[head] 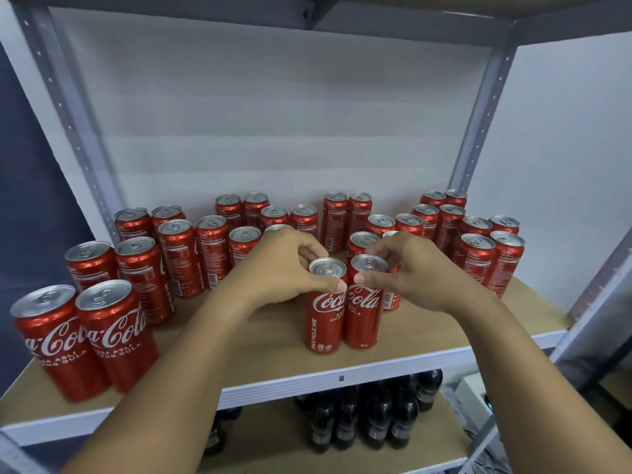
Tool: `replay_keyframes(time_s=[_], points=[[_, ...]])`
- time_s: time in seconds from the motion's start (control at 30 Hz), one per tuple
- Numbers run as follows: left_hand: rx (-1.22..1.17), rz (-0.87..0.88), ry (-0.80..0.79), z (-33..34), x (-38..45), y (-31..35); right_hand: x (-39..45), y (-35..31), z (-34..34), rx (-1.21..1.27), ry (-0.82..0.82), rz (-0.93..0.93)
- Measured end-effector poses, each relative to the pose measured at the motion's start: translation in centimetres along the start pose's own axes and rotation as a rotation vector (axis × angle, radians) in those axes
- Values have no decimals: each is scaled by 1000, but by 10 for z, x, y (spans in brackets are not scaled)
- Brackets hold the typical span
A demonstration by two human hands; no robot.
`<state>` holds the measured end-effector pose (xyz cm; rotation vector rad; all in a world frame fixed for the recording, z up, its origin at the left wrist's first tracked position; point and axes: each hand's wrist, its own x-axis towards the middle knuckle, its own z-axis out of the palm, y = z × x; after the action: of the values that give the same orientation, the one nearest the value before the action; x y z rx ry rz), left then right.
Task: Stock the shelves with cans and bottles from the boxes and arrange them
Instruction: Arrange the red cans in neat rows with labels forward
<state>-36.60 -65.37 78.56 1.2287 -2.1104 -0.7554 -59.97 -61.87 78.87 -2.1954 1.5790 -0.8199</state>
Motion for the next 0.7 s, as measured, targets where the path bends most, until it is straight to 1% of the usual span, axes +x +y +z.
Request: replay_keyframes(time_s=[0.1, 0.2, 0.27, 0.37, 0.43, 0.53, 0.63, 0.7], points=[[-55, -1, -97, -7, -1, -3, 3, 8, -1, 57, -113, 1], [-89, -13, -174, -13, -2, -8, 2, 12, -2, 150, -155, 22], [-107, -13, -164, -11, -3, -10, 0, 11, 0, 187, -119, 14], [-87, -13, -65, -3, -5, -6, -1, 8, 4, 142, -6, -7], [-91, 4, -27, 2, -5, -5, -1, 9, 6, 121, 22, -15], [-181, 0, -74, 2, -5, -8, 1, 13, 6, 136, -14, -21], [-238, -43, -117, 0, -7, -12, 1, 21, 1, 276, -86, 0], [-249, -51, -103, 3, -8, -14, -1, 24, -1, 351, -84, 0]])
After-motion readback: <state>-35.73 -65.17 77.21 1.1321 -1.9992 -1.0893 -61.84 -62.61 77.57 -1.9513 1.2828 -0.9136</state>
